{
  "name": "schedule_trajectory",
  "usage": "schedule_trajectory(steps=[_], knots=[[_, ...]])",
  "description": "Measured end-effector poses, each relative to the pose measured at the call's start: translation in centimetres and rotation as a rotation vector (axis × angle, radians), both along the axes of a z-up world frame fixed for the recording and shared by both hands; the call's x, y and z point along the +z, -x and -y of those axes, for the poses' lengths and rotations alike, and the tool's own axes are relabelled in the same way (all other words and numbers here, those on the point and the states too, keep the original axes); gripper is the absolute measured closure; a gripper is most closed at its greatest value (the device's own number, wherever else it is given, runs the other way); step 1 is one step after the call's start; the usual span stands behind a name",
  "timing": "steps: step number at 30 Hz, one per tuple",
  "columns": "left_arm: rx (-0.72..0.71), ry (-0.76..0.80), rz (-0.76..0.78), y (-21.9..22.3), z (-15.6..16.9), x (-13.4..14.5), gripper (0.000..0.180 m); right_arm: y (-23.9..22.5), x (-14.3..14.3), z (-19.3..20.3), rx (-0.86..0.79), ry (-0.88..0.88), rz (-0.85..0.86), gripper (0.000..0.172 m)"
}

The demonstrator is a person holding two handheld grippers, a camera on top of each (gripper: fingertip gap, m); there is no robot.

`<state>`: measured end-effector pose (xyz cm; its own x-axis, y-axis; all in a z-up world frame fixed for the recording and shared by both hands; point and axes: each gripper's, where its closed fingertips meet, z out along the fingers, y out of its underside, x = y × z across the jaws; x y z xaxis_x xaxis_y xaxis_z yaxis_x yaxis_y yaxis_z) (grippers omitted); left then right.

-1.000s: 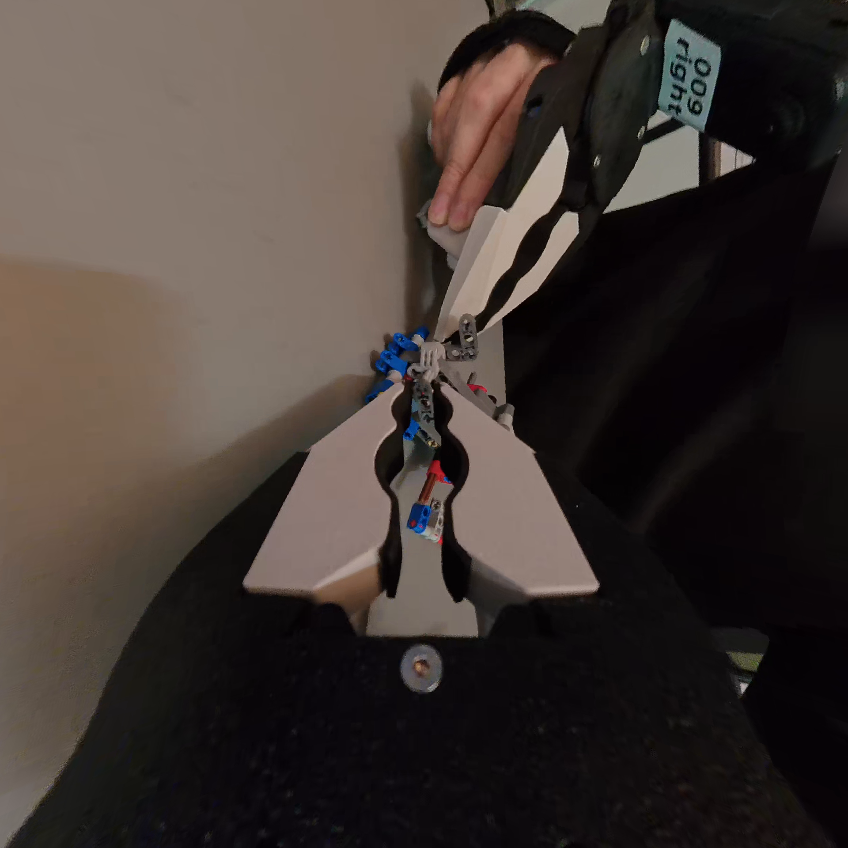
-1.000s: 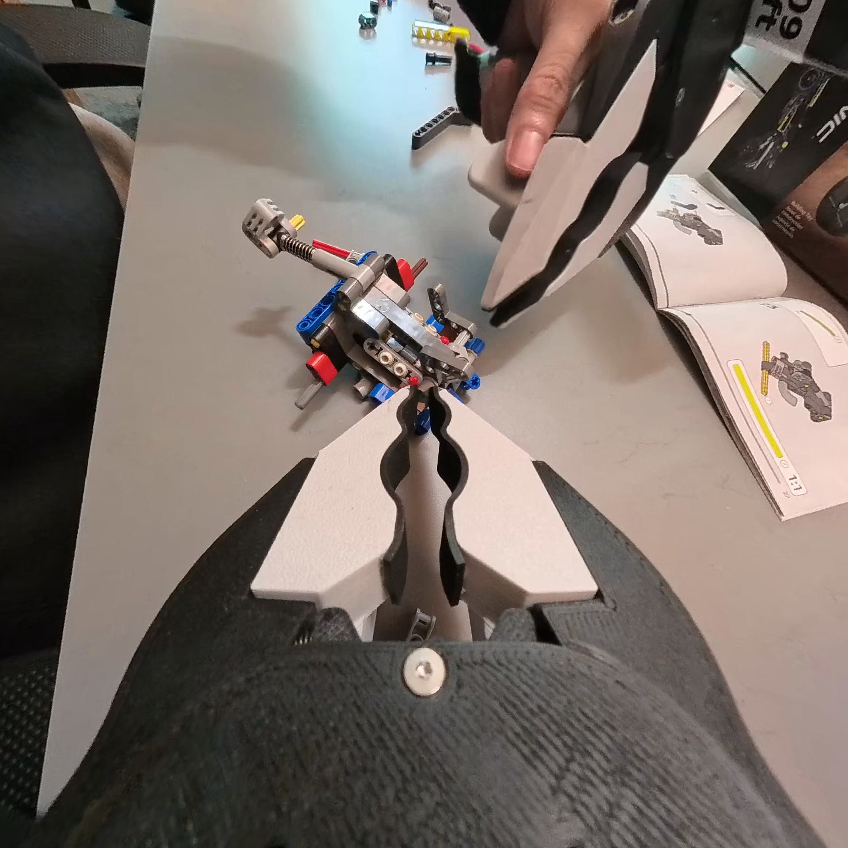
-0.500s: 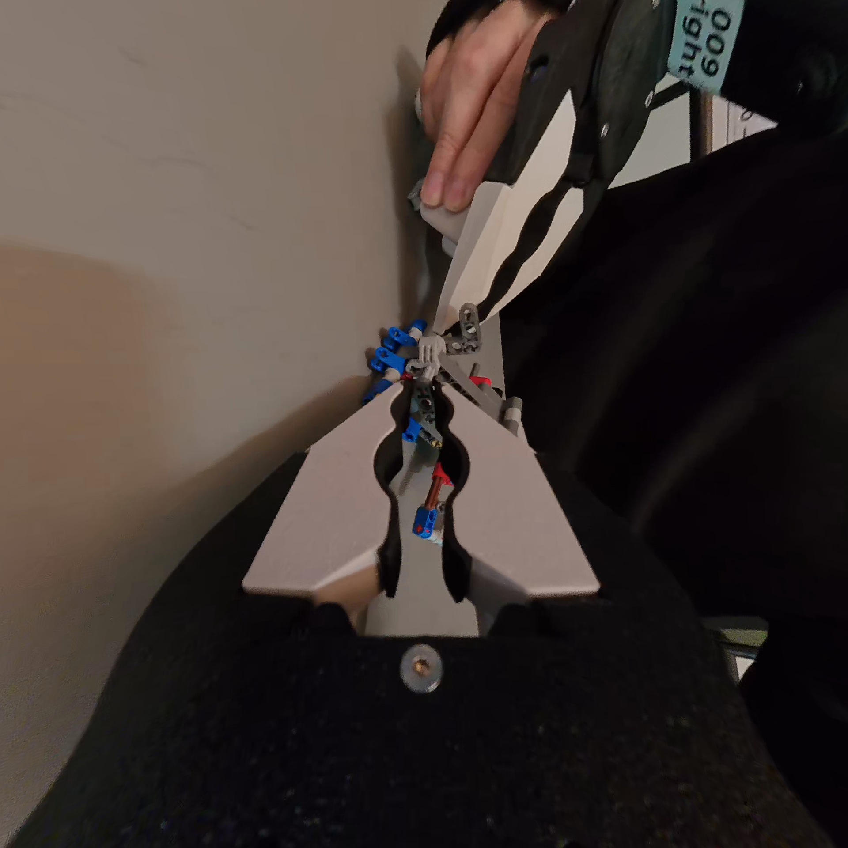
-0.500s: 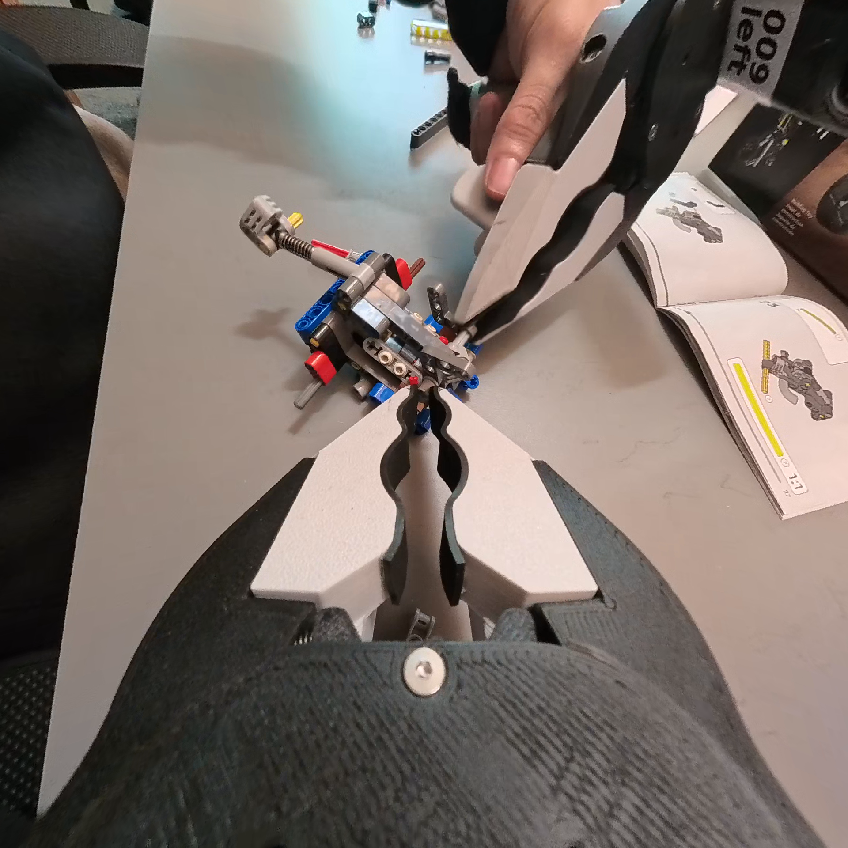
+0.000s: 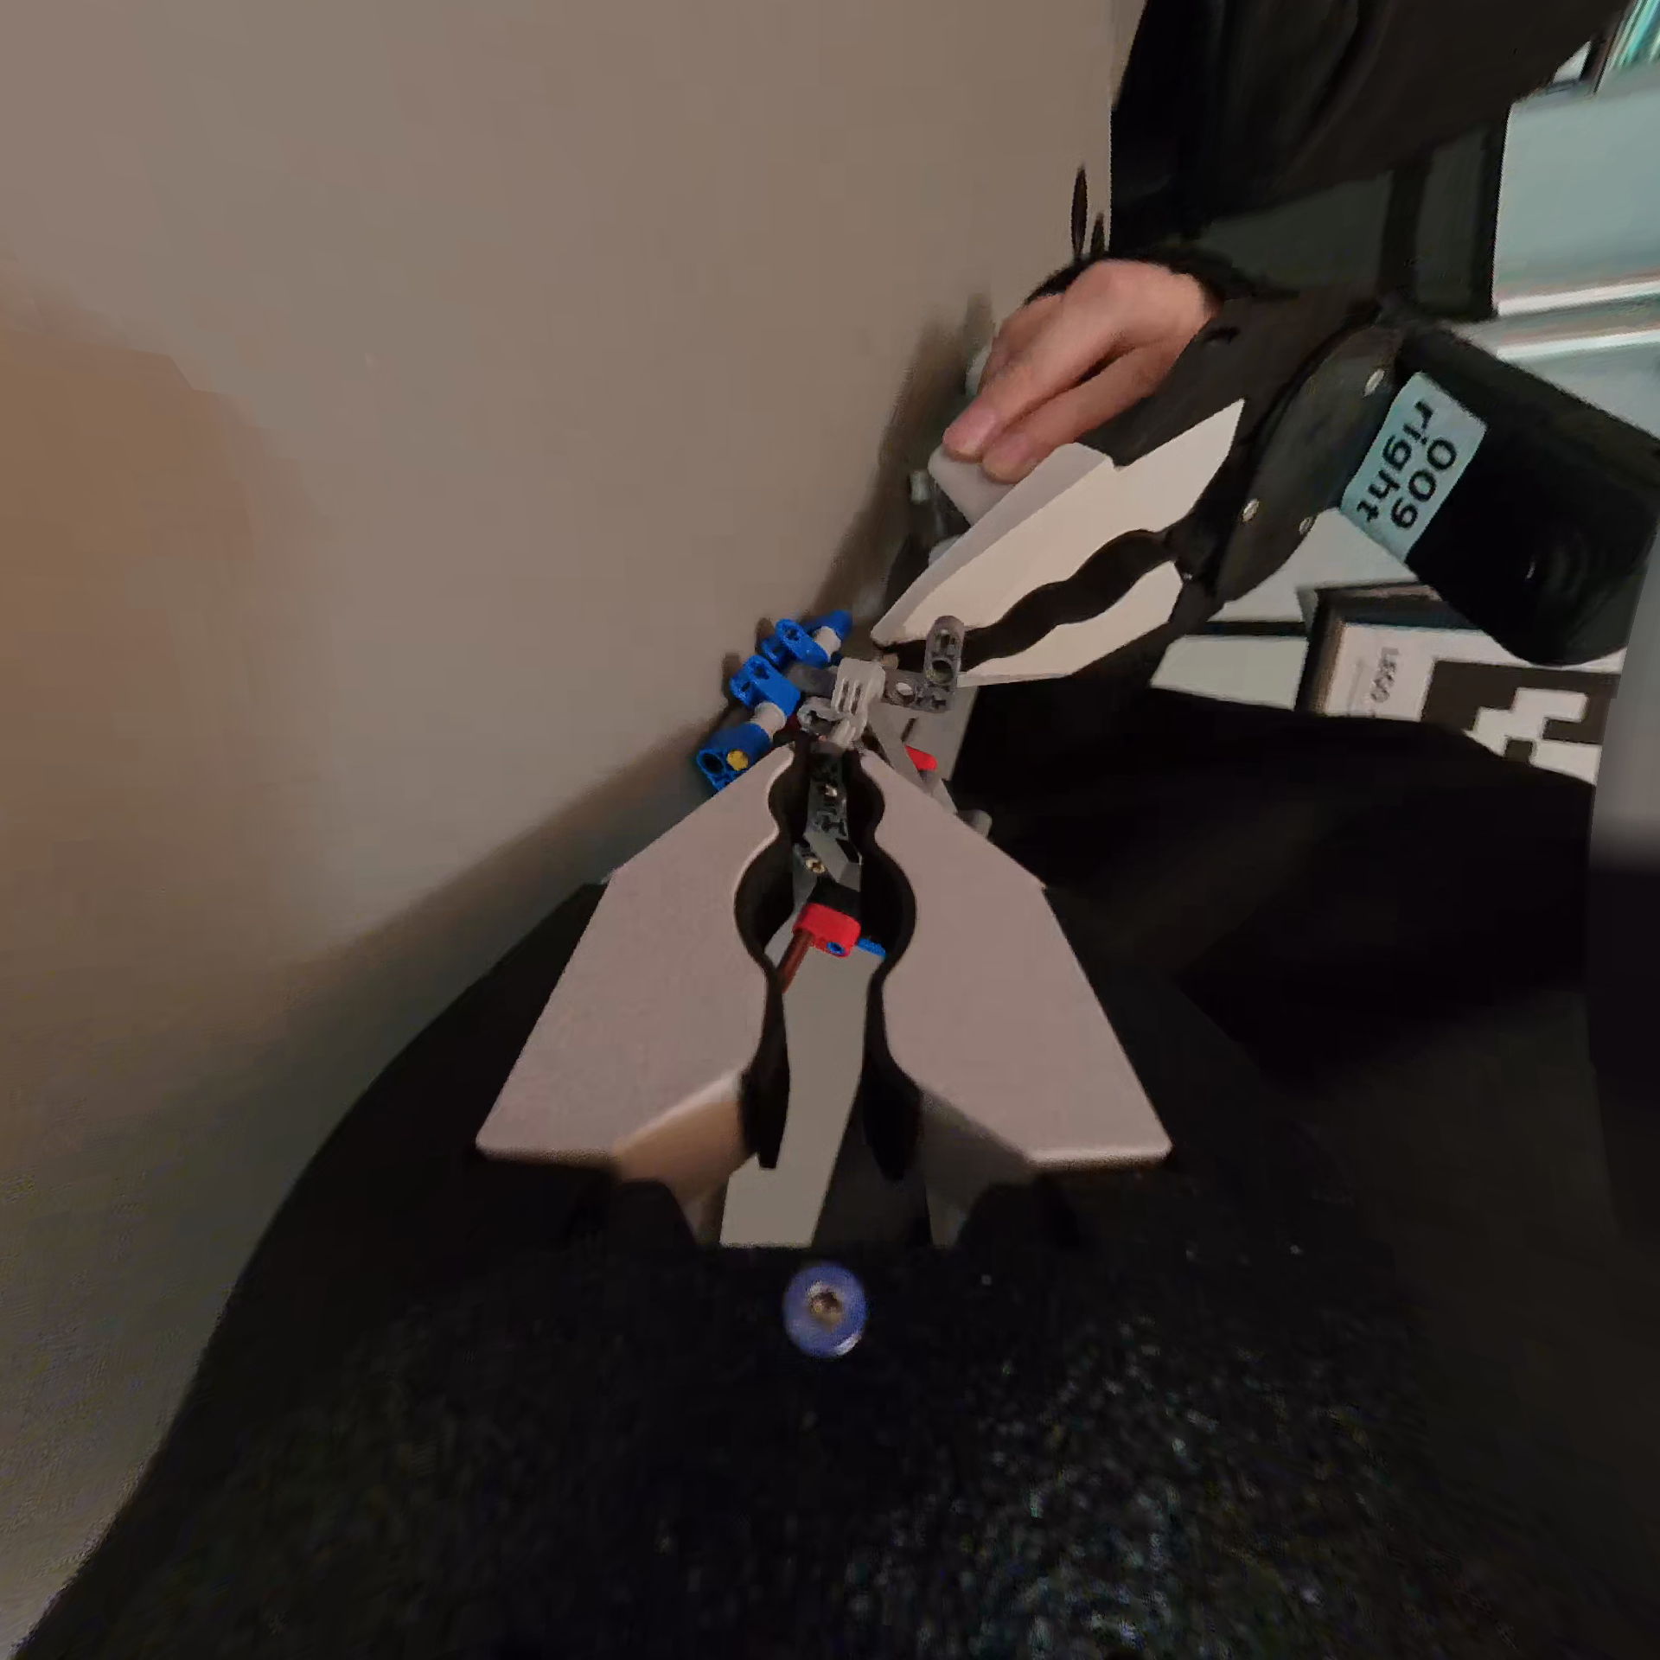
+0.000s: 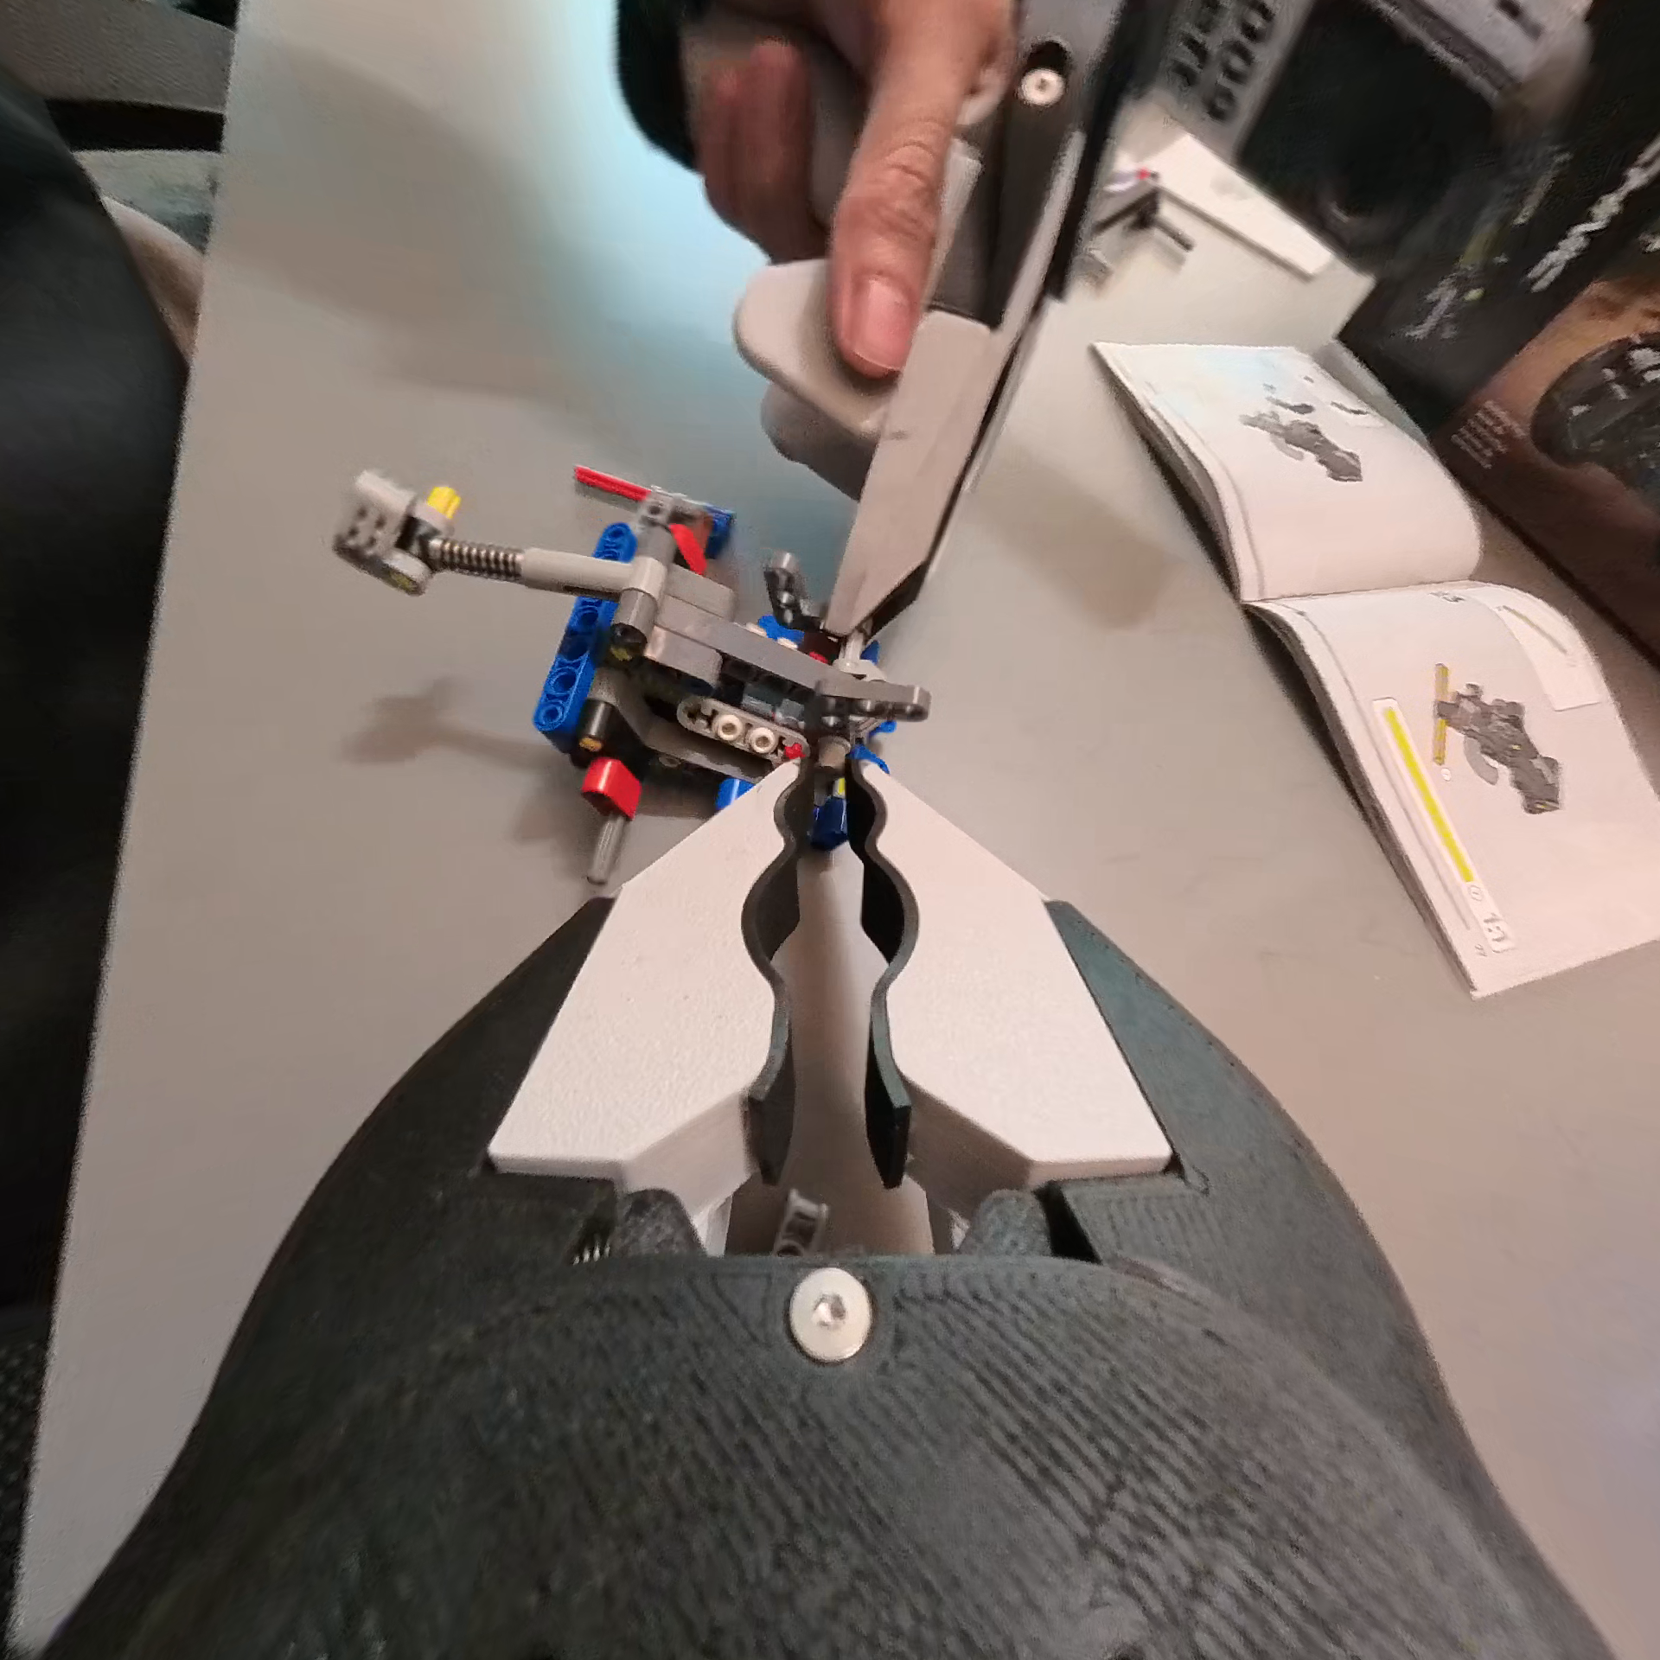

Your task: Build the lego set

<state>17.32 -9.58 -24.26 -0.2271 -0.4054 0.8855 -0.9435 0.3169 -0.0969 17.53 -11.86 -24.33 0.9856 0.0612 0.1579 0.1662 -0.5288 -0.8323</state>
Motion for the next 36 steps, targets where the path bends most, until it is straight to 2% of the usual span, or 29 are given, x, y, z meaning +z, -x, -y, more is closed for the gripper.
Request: schedule_trajectory(steps=[2,4,8,10,14,16,19,21,23,25,26,29,30,36], knots=[[0.094,-0.008,0.083,-0.8,-0.3,0.0,0.177,-0.6,-0.1,0.4,-0.028,0.006,0.064,0.167],[0.198,0.002,0.151,-1.4,-0.7,0.4,0.177,-1.5,0.9,1.1,-0.079,-0.045,0.103,0.163],[0.469,-0.009,0.329,-3.5,-3.1,1.1,0.177,-0.7,4.9,1.3,-0.127,-0.164,-0.055,0.153],[0.519,-0.023,0.430,-3.7,-4.0,1.4,0.174,-0.4,5.6,-0.3,-0.159,-0.160,-0.083,0.153],[0.413,-0.062,0.596,-1.9,-4.9,1.2,0.171,-1.3,3.5,-3.6,-0.271,-0.059,-0.012,0.141],[0.381,-0.016,0.718,-1.6,-5.4,2.3,0.171,-0.4,3.1,-4.9,-0.253,-0.035,-0.038,0.140],[0.284,-0.055,0.880,-1.4,-7.1,2.8,0.167,-0.1,2.7,-5.8,-0.252,0.048,0.070,0.136],[0.157,-0.166,1.049,-1.8,-8.7,2.3,0.161,-0.7,1.9,-5.8,-0.261,0.139,0.171,0.135],[0.006,-0.290,1.193,-2.5,-10.1,1.6,0.141,-1.3,1.0,-5.4,-0.284,0.221,0.237,0.134],[-0.149,-0.358,1.296,-2.7,-10.6,1.0,0.134,-1.3,1.2,-5.7,-0.296,0.228,0.276,0.131],[-0.208,-0.360,1.333,-2.7,-10.4,0.8,0.126,-0.6,1.6,-6.4,-0.272,0.205,0.279,0.135],[-0.327,-0.306,1.397,-2.9,-9.3,0.3,0.123,-0.2,2.1,-7.5,-0.272,0.201,0.331,0.152],[-0.341,-0.282,1.401,-3.0,-8.9,0.2,0.123,-0.2,1.4,-7.4,-0.273,0.245,0.324,0.150],[-0.340,-0.133,1.370,-3.1,-7.2,0.0,0.123,-1.1,-0.1,-7.5,-0.311,0.338,0.324,0.160]])
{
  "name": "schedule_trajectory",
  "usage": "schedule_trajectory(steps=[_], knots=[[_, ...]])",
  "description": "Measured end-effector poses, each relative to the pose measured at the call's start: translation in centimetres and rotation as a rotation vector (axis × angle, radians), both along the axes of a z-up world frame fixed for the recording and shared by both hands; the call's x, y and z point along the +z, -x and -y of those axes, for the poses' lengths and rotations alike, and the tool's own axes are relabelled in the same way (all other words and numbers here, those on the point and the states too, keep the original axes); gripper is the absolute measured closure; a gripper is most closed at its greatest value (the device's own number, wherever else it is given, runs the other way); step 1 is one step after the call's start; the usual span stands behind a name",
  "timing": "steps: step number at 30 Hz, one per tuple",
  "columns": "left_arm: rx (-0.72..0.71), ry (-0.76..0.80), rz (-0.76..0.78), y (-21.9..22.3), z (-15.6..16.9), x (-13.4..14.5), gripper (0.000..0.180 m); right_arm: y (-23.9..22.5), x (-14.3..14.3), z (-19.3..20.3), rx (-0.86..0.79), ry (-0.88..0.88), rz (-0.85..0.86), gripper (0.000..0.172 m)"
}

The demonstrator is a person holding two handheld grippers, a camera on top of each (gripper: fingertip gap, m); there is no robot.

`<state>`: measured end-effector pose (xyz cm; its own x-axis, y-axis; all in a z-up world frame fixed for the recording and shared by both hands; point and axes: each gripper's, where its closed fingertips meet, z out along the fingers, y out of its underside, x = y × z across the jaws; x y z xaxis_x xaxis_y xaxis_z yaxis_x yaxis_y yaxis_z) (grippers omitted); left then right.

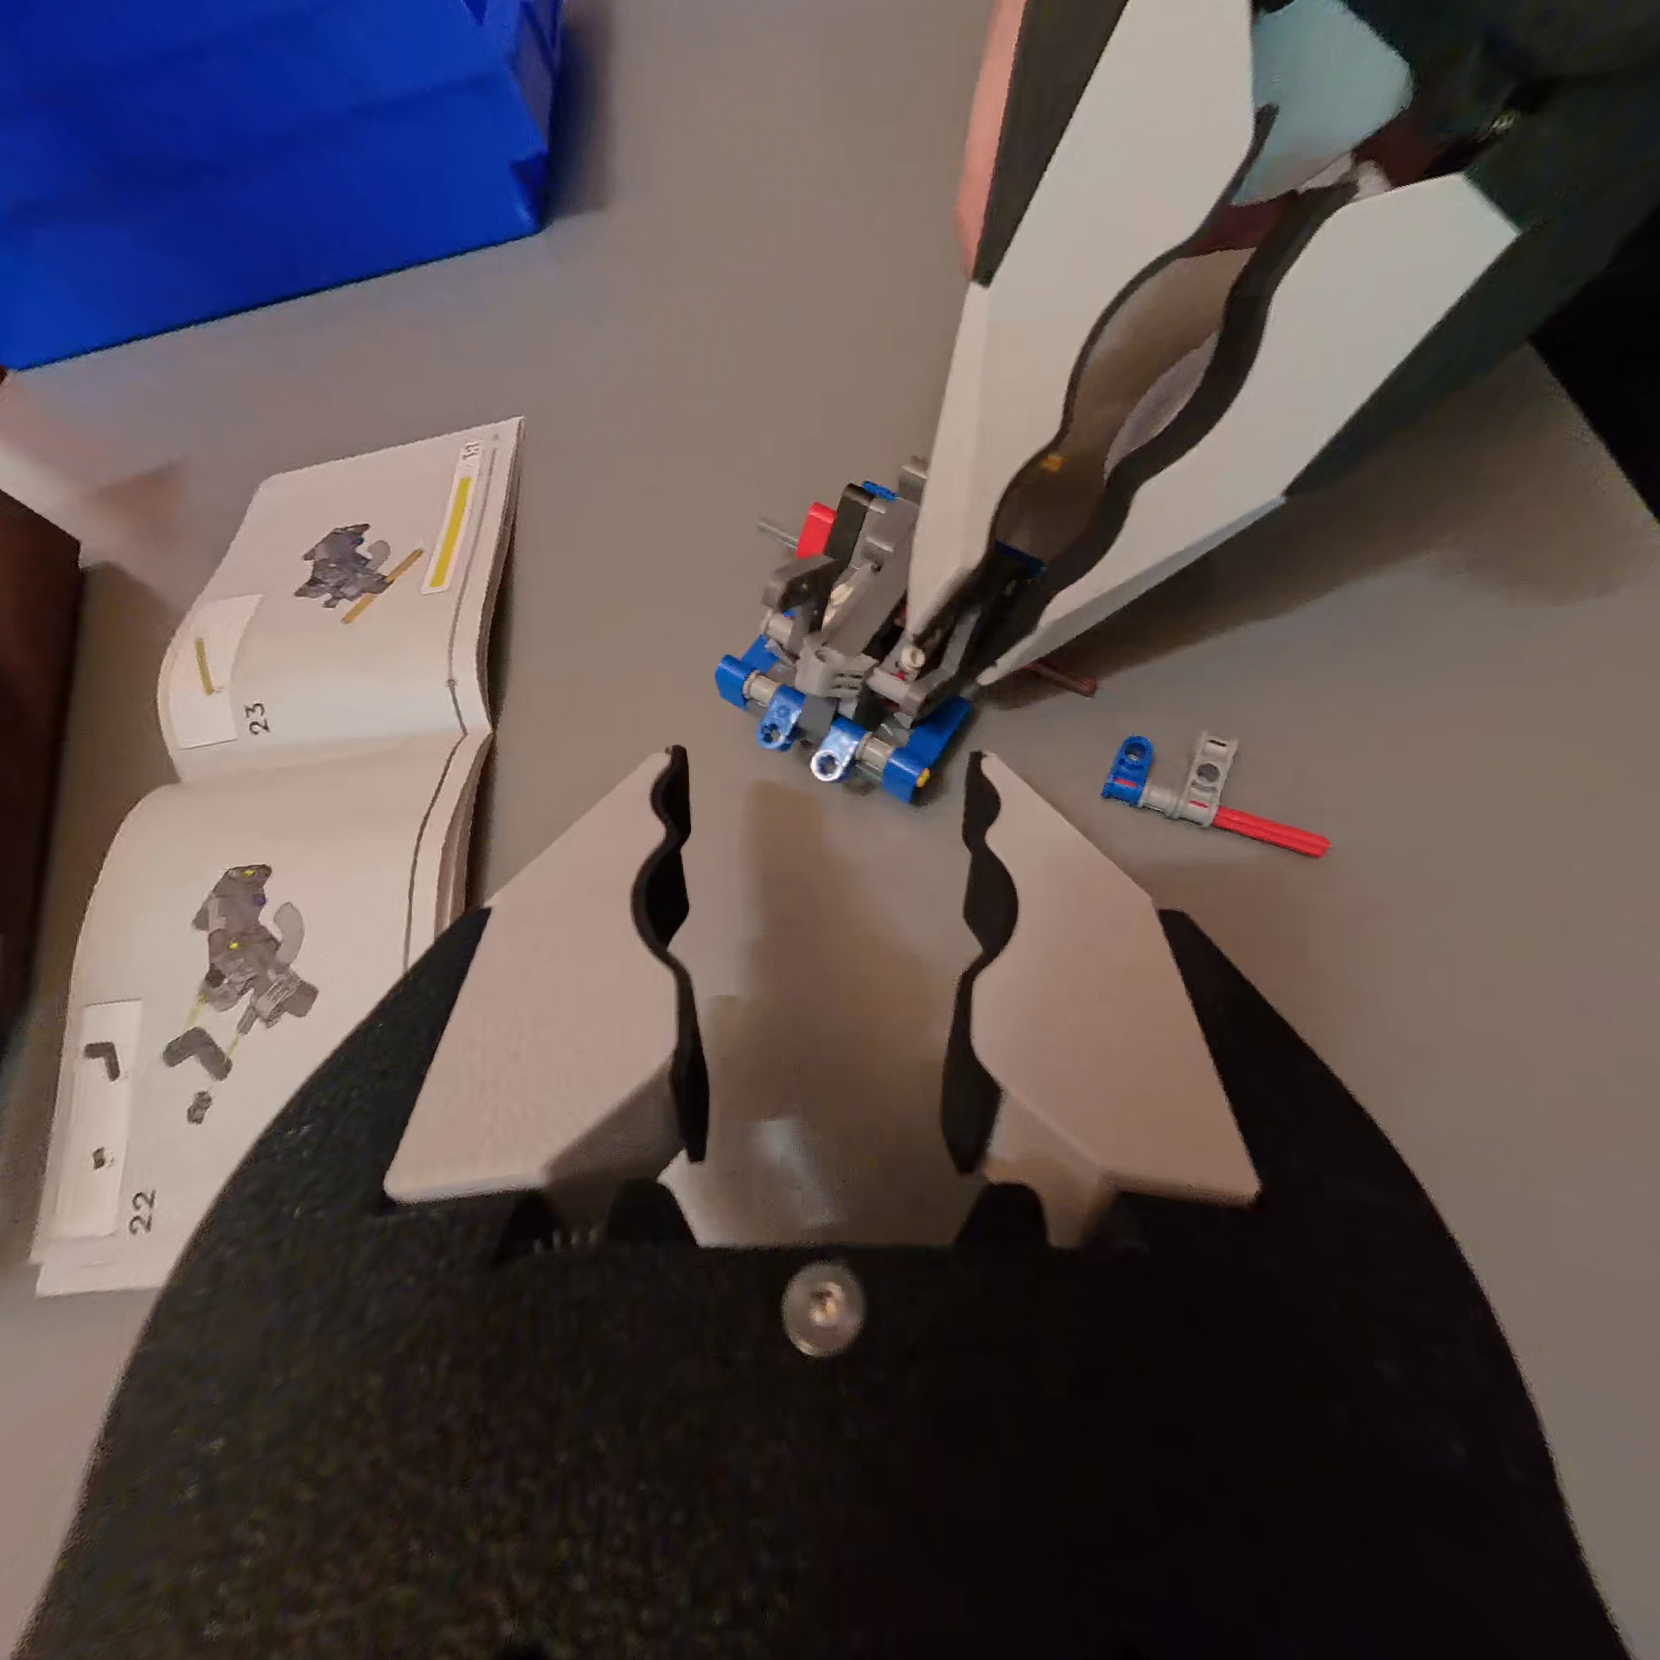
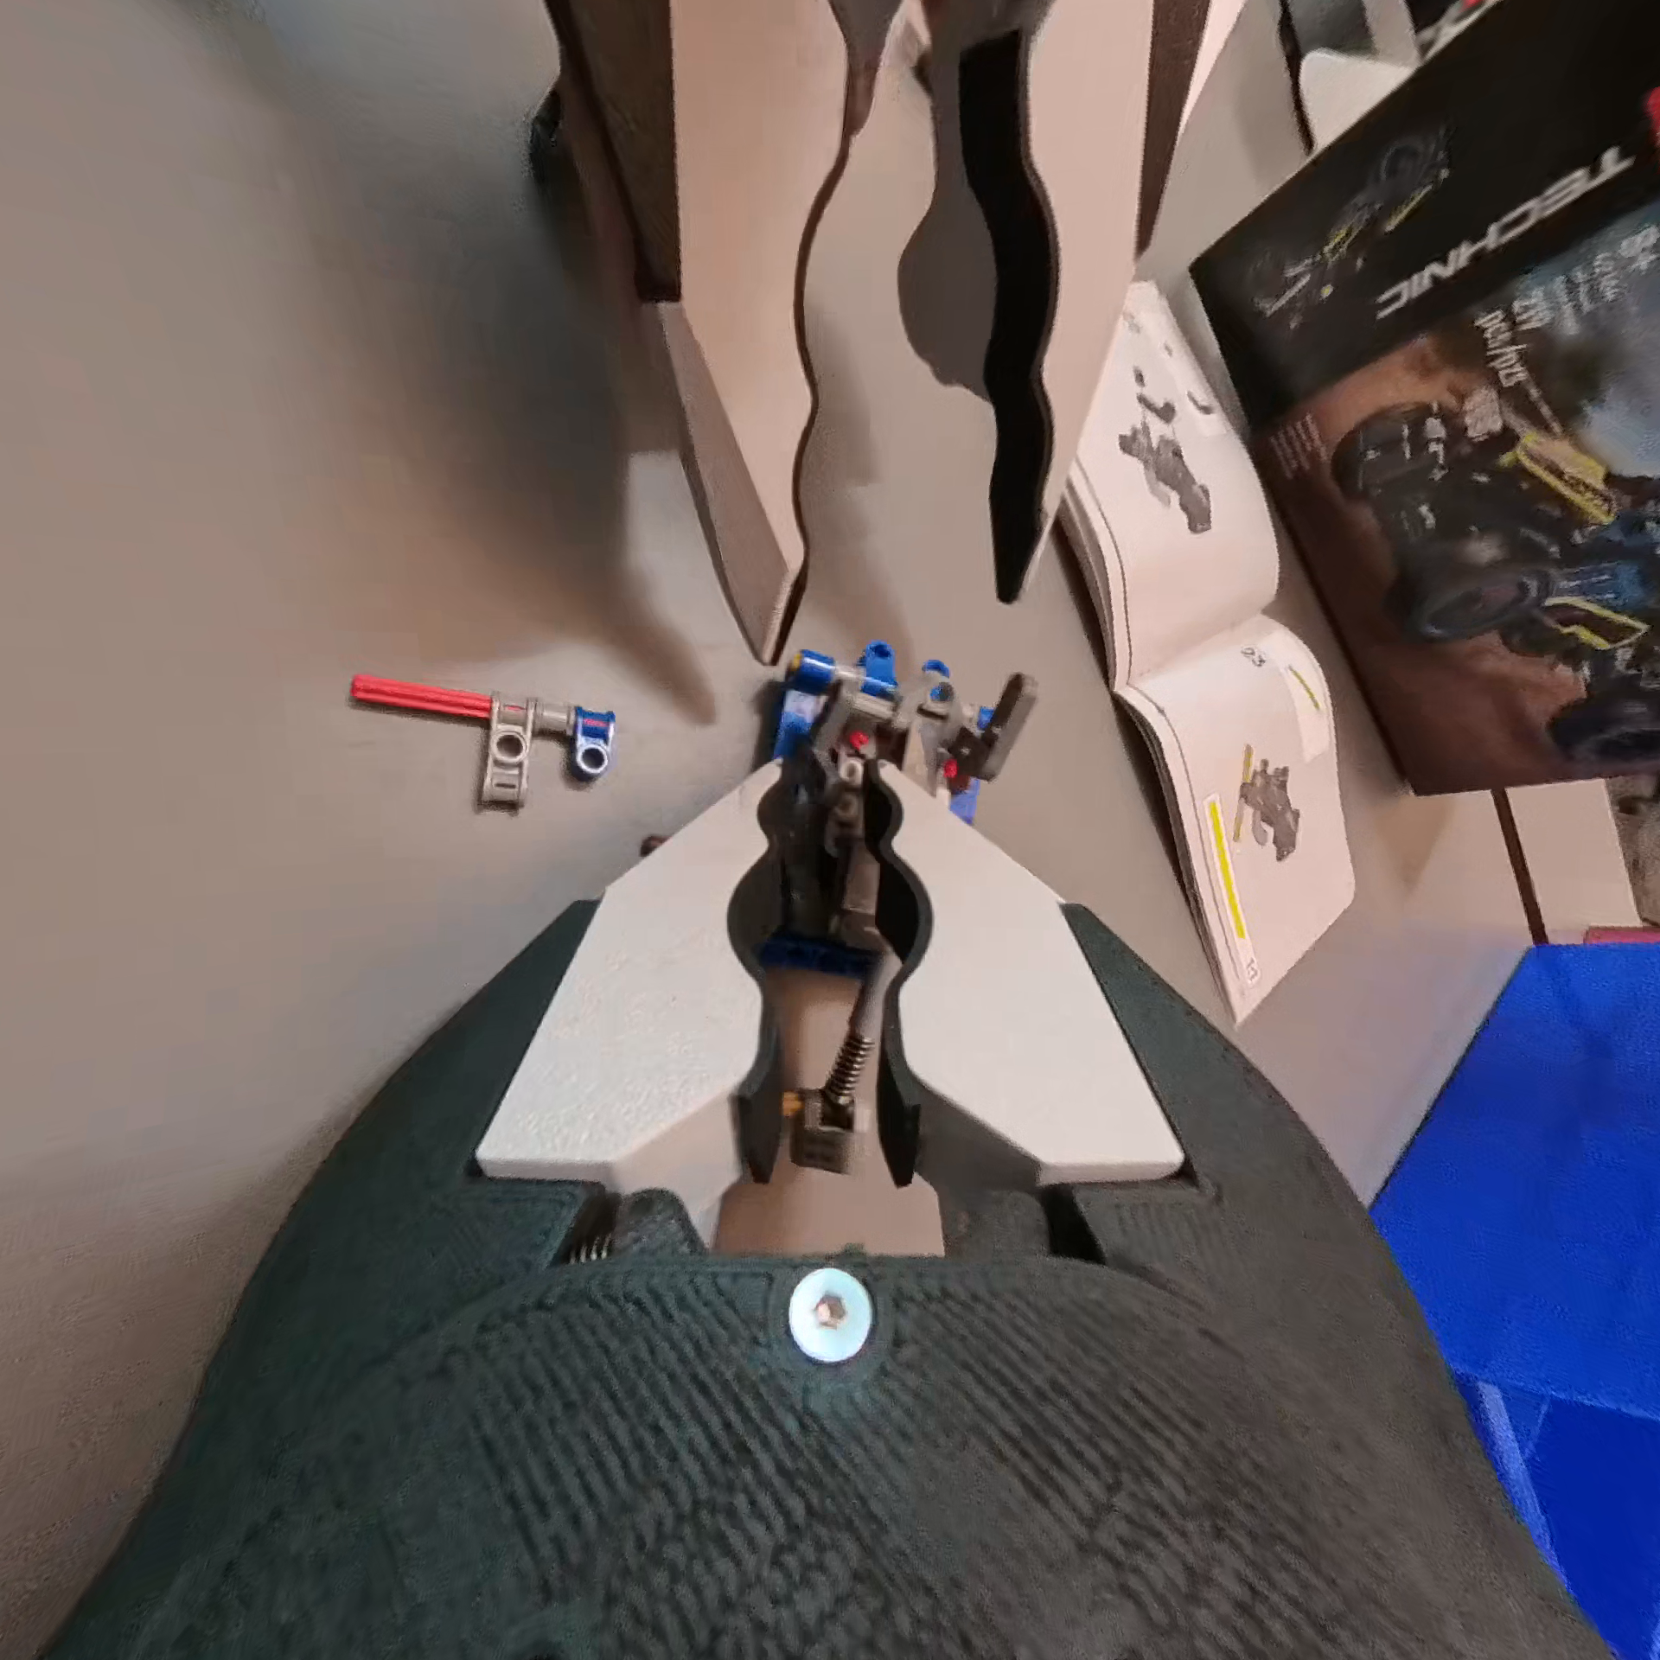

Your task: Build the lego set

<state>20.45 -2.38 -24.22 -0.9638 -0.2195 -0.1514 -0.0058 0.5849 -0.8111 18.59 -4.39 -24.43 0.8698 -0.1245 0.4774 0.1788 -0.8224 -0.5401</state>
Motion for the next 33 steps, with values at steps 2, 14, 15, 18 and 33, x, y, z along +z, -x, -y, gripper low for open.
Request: schedule_trajectory(steps=[2,14,15,18,33], knots=[[-0.006,-0.003,0.018,0.0,0.0,0.0,0.125,0.2,-0.4,-0.1,0.005,0.010,-0.028,0.166],[-0.081,0.020,0.173,1.5,1.6,0.7,0.129,1.9,1.6,-0.1,-0.030,-0.366,-0.282,0.169],[-0.088,0.010,0.202,1.7,1.8,0.6,0.129,2.0,1.4,0.1,-0.030,-0.365,-0.298,0.169],[-0.096,-0.038,0.269,1.8,2.1,0.1,0.129,2.3,1.4,0.5,0.000,-0.330,-0.287,0.169],[-0.090,-0.136,0.243,2.1,1.7,-1.5,0.140,2.7,2.3,3.2,0.067,-0.139,-0.178,0.171]])
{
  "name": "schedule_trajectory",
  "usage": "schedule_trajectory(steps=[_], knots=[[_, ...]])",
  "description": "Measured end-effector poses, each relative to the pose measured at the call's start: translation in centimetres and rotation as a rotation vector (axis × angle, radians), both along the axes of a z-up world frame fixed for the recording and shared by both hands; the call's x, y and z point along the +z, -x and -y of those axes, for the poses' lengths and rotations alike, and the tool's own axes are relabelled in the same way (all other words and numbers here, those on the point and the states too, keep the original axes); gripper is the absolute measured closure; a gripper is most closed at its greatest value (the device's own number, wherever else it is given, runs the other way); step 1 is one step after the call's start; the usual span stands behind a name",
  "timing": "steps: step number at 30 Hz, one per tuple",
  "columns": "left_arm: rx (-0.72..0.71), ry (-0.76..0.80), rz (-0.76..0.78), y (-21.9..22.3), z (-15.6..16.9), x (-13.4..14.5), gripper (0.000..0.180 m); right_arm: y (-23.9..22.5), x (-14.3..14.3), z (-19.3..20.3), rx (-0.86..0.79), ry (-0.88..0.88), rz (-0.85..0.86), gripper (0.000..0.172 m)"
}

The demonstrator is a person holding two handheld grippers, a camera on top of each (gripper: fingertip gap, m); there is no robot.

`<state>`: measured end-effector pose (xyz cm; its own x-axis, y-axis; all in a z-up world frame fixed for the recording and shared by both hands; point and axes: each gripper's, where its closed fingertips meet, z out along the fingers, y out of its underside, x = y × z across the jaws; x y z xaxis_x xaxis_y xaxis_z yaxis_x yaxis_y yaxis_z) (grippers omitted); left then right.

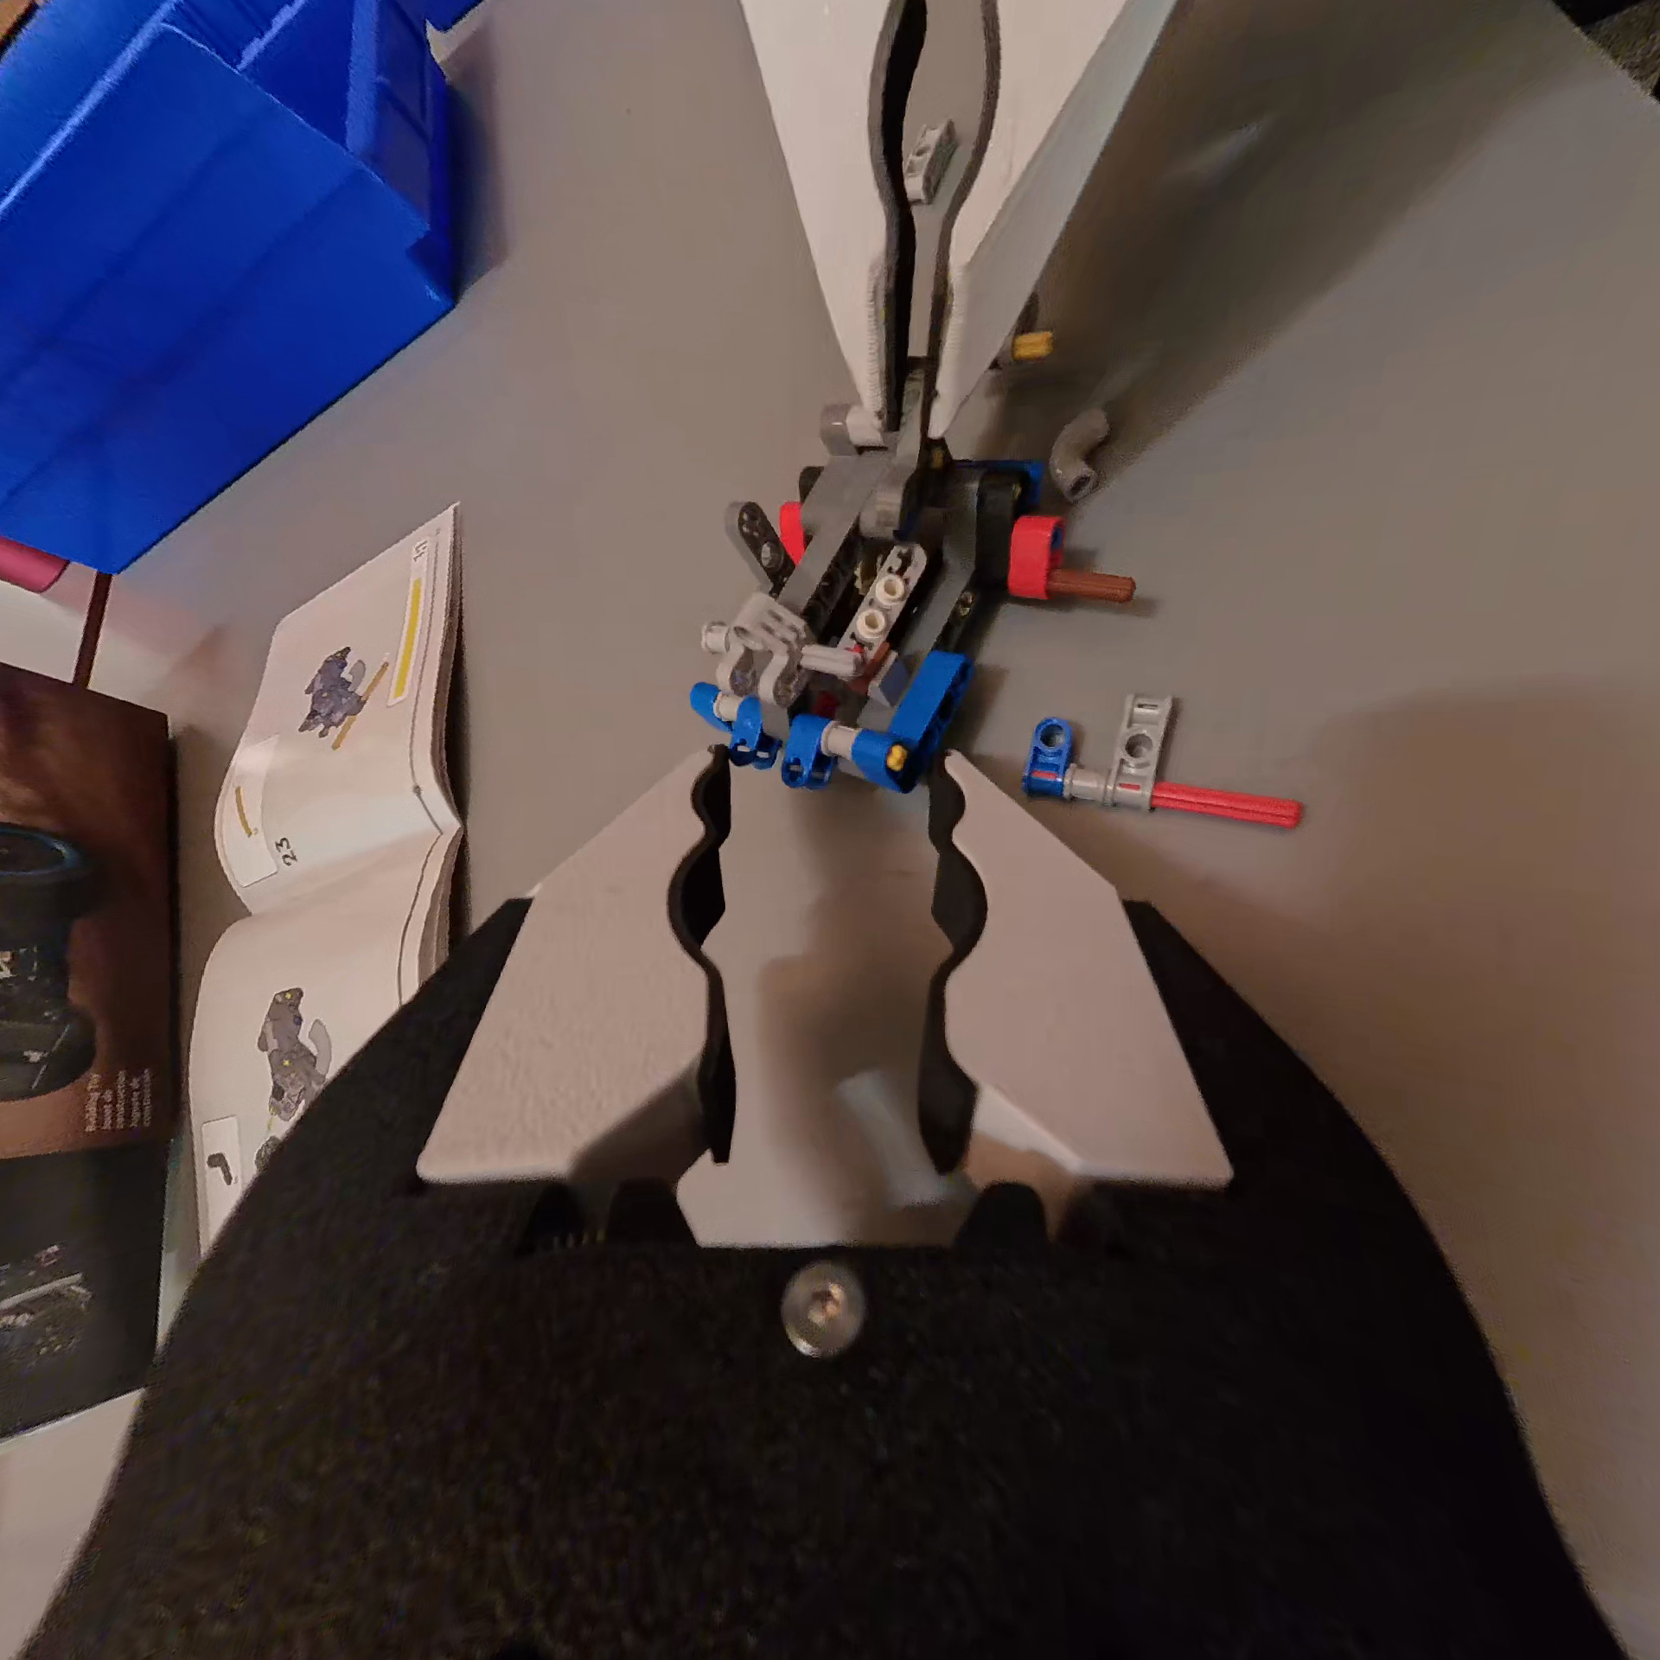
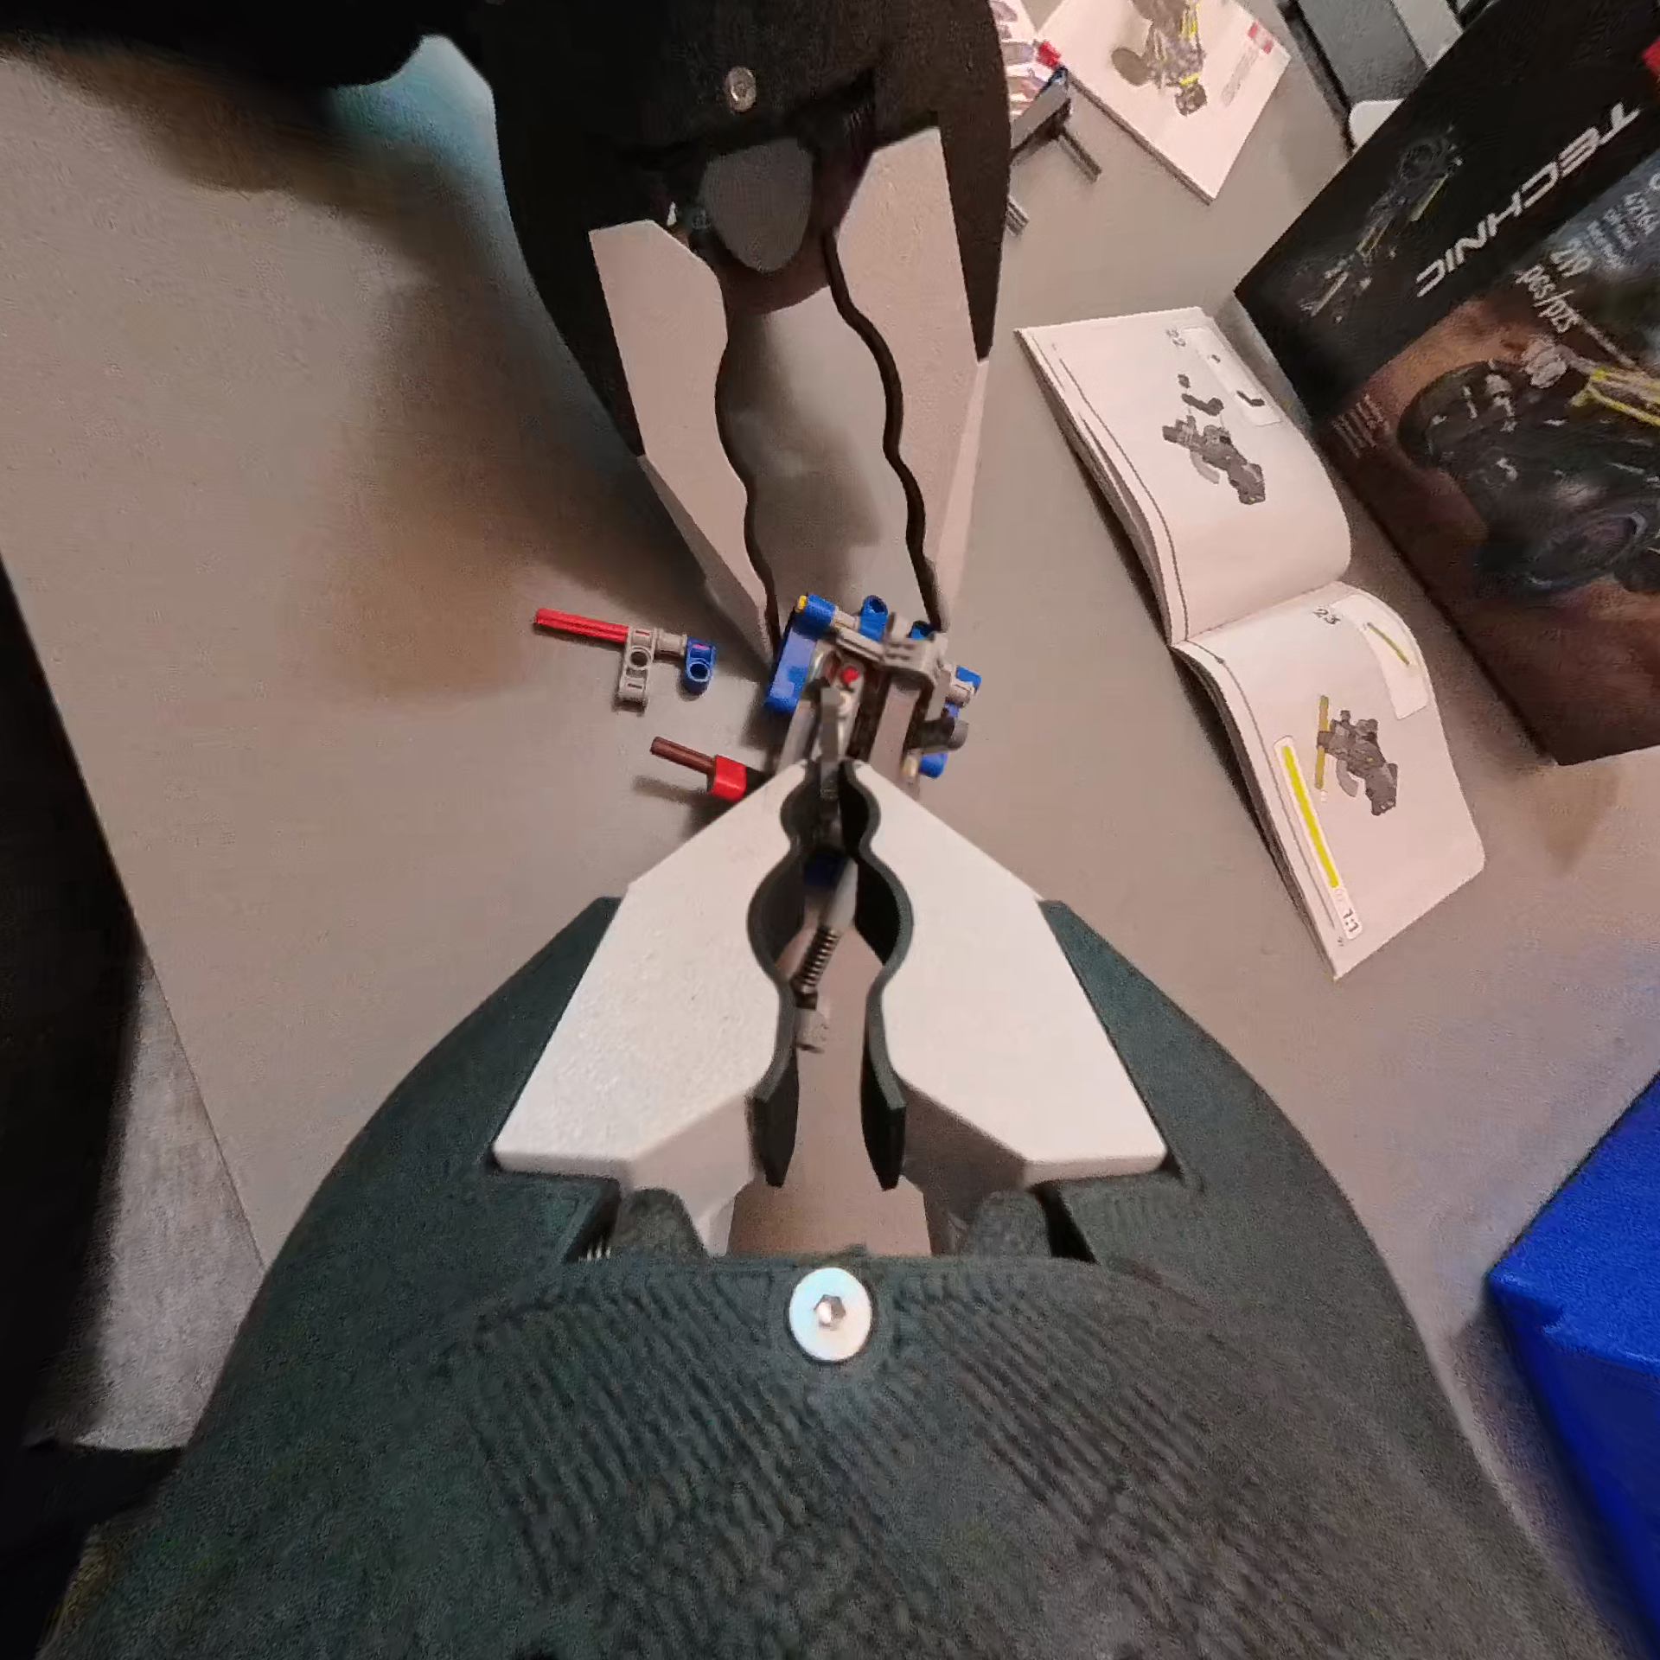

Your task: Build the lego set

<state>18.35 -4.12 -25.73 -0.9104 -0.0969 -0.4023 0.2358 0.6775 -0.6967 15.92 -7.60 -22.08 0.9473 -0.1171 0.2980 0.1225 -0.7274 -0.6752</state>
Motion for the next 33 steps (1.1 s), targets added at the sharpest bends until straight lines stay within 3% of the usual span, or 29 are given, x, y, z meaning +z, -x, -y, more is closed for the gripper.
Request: schedule_trajectory(steps=[5,10,14,21,26,28,33], knots=[[0.007,0.040,-0.012,0.0,-0.1,0.7,0.138,0.2,-0.9,-0.8,-0.001,-0.002,-0.097,0.171],[0.070,0.177,-0.066,-0.1,-1.1,3.5,0.142,-0.5,-0.6,-1.6,-0.108,-0.082,-0.161,0.171],[0.187,0.280,-0.365,1.5,-1.7,3.5,0.156,-0.7,0.1,-1.7,-0.168,-0.144,-0.146,0.171],[0.383,0.576,-0.747,3.3,-1.1,4.9,0.157,0.8,0.4,-2.8,-0.154,-0.149,-0.094,0.171],[0.416,0.607,-0.702,4.2,0.0,5.0,0.159,1.8,0.9,-3.7,-0.126,-0.157,-0.109,0.171],[0.435,0.587,-0.657,4.1,0.2,4.8,0.176,1.7,1.2,-3.6,-0.128,-0.158,-0.083,0.171],[0.428,0.536,-0.620,4.1,0.4,4.5,0.176,1.8,0.9,-3.2,-0.106,-0.143,-0.107,0.171]])
